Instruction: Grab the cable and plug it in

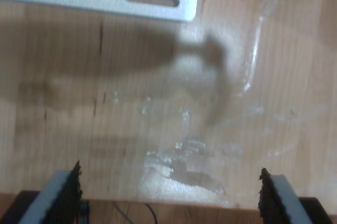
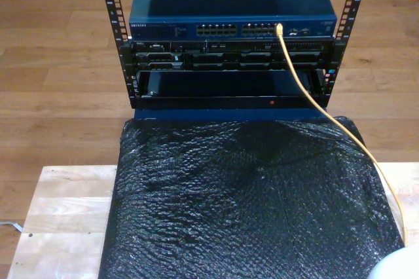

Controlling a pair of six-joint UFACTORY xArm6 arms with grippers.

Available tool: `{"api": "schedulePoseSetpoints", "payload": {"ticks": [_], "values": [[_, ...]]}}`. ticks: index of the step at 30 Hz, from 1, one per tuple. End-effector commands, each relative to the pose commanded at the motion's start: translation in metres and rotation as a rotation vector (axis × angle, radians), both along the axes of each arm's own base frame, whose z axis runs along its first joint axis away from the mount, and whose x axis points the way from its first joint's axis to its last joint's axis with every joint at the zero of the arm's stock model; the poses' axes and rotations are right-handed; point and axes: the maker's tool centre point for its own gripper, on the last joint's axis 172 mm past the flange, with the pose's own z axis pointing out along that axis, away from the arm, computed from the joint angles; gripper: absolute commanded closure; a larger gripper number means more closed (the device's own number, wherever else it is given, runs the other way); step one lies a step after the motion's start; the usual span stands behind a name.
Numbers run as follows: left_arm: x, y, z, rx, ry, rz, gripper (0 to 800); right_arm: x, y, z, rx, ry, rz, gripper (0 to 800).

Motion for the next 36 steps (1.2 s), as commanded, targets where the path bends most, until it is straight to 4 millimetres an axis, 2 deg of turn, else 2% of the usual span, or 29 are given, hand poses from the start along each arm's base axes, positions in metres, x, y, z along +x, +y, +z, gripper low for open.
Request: {"api": "schedulePoseSetpoints", "payload": {"ticks": [12, 14, 36], "values": [[0.000, 0.000, 0.000, 0.000, 0.000, 0.002, 0, -0.003, 0.007, -0.019, -0.011, 0.009, -0.015, 1], [0.000, 0.000, 0.000, 0.000, 0.000, 0.000, 0, -0.005, 0.003, -0.024, -0.042, 0.012, -0.018, 0], [0.000, 0.000, 0.000, 0.000, 0.000, 0.000, 0, -0.005, -0.001, -0.024, -0.058, 0.010, -0.028, 0]]}}
